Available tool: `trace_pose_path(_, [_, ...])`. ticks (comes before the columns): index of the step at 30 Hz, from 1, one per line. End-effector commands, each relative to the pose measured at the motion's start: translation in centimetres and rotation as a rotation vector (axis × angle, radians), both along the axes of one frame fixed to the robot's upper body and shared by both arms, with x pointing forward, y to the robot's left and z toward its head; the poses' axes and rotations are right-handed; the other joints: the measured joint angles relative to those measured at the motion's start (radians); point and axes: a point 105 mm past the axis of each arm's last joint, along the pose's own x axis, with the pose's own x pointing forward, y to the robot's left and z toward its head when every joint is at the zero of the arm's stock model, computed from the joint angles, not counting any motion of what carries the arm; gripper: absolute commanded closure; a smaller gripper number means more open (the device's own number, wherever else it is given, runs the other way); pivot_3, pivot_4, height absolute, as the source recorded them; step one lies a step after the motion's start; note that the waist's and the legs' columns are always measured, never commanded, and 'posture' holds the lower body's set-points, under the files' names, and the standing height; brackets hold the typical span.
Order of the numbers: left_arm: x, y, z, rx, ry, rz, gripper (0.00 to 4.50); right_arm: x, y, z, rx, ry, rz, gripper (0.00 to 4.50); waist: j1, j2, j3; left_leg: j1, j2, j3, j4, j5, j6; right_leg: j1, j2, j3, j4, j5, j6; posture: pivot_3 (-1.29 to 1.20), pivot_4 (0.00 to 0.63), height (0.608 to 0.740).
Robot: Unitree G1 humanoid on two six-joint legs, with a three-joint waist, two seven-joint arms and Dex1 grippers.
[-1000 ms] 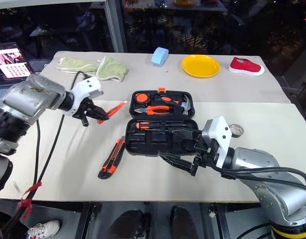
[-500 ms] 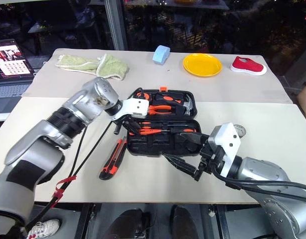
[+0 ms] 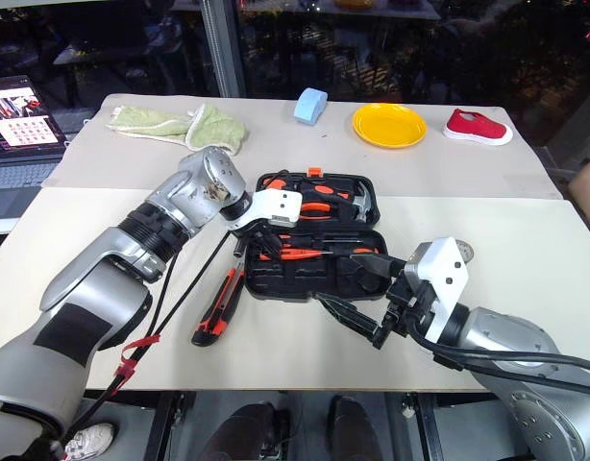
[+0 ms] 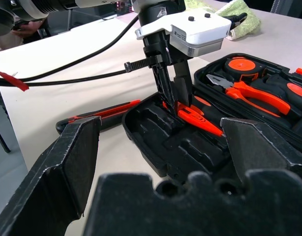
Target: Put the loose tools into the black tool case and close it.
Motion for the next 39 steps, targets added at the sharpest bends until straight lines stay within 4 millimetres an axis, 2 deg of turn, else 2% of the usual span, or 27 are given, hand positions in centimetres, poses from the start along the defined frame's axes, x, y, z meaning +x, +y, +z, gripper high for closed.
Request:
trace_pose_path(1, [-0.2,0.4,1.2,-0.007,-0.005,-0.016,4.08,0.1,0.1,1.1,0.006,-0.054,0.007,0.0,-0.002,0.0,0.0,0.0,0.0,0.0,0.0,0.0,0.0,0.0,0.0,0.0,0.0,0.0,0.0,0.0,0.15,0.732])
trace_pose_path(10, [-0.6,0.6,1.0,0.007,0.012,-0.027,4.08,0.2,0.4,1.0,0.012,-0.048,0.011,0.0,0.001,0.0,0.0,0.0,0.0,0.0,0.001,0.0,0.001,0.0,0.0,0.0,0.0,0.0,0.0,0.0,0.15,0.732])
trace_pose_path(11, [-0.6,0.6,1.0,0.007,0.012,-0.026,3.08,0.2,0.4,1.0,0.013,-0.048,0.009,0.0,0.001,0.0,0.0,-0.001,0.0,0.0,0.001,0.0,0.001,0.0,0.0,0.0,0.0,0.0,0.0,0.0,0.15,0.732])
trace_pose_path(12, [-0.6,0.6,1.0,0.006,0.014,-0.028,2.9,0.3,0.4,0.9,0.012,-0.048,0.008,0.0,0.001,0.0,0.0,-0.001,0.0,0.0,0.001,0.0,0.001,0.0,0.0,0.0,0.0,0.0,0.0,0.0,0.15,0.732])
trace_pose_path(19, [-0.6,0.1,1.3,-0.03,0.009,-0.034,0.28,0.3,0.5,0.9,0.021,-0.045,0.004,0.0,0.001,0.0,0.0,0.0,0.0,0.0,0.002,0.0,0.001,0.0,0.0,0.0,0.001,0.0,0.0,0.0,0.15,0.732])
trace_pose_path(20, [-0.6,0.1,1.4,-0.037,0.007,-0.035,0.02,0.3,0.5,0.9,0.021,-0.045,0.003,0.0,0.001,0.0,0.0,0.0,0.0,0.0,0.002,0.0,0.001,0.0,0.0,0.0,0.001,0.0,0.0,0.0,0.15,0.732])
trace_pose_path(25, [-0.5,-0.3,3.1,-0.146,0.008,-0.015,0.02,0.3,0.4,1.0,0.019,-0.046,0.002,0.0,0.0,0.0,0.0,0.0,0.0,0.0,0.002,0.0,0.001,0.0,0.0,0.0,0.001,0.0,0.0,0.0,0.15,0.732])
trace_pose_path(28, [-0.1,0.7,3.2,-0.147,-0.015,0.001,0.02,0.3,0.4,1.0,0.018,-0.047,0.004,0.0,0.0,0.0,0.0,0.0,0.0,0.0,0.002,0.0,0.001,0.0,0.0,0.0,0.001,0.0,0.0,0.0,0.15,0.732])
trace_pose_path(31, [-0.3,1.3,2.8,-0.139,0.001,-0.016,0.69,0.2,0.3,1.0,0.015,-0.044,0.008,0.0,-0.001,0.0,0.0,0.0,0.0,0.0,0.002,0.0,0.0,0.0,0.001,0.0,0.001,0.0,0.0,0.0,0.15,0.732])
trace_pose_path(36, [-0.2,0.9,1.7,-0.104,-0.015,-0.045,2.52,0.2,0.3,1.1,0.017,-0.046,0.01,0.0,0.001,0.0,0.0,0.0,0.0,0.0,0.002,0.0,0.0,0.0,0.001,0.0,0.001,0.0,0.0,0.0,0.15,0.732])
trace_pose_path(39, [0.0,0.7,1.4,-0.083,-0.03,-0.052,2.52,0.2,0.3,1.2,0.027,-0.048,0.008,0.0,0.002,0.0,0.0,0.0,0.0,0.0,0.003,0.0,0.0,0.0,0.001,0.0,0.001,0.0,0.001,0.0,0.15,0.732])
